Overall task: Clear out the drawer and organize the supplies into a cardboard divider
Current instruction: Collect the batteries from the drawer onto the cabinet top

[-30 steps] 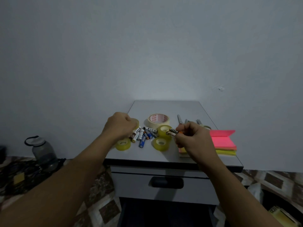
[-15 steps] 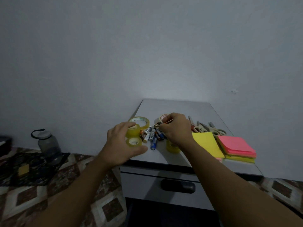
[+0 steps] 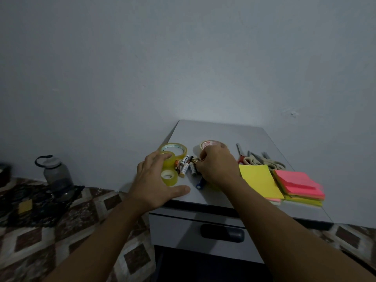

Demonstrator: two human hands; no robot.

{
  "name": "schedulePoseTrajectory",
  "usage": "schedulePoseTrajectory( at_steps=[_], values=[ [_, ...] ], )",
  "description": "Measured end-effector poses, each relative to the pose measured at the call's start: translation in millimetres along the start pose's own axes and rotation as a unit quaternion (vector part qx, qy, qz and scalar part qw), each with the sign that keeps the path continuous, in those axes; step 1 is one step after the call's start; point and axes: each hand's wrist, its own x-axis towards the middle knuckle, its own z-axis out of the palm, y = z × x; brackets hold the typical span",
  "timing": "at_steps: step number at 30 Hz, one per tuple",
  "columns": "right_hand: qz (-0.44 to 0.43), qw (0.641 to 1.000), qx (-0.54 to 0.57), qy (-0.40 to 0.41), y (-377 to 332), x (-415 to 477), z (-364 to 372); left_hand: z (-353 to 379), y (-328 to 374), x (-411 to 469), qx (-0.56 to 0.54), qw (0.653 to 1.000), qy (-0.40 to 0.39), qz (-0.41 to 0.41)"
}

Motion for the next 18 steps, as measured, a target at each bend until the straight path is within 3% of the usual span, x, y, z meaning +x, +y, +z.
schedulePoseTrajectory(
  at_steps=[14, 18],
  values=[
    [0.006, 0.982, 0.176, 0.062, 23.3, -26.0, -38.2, -12.4, 7.7, -17.3, -0.007, 1.000, -0.009, -0.023],
    [0.007, 0.953, 0.295, 0.067, 37.1, -59.2, -61.1, -21.7, 11.7, -38.6, -0.041, 0.996, 0.082, -0.003]
  ],
)
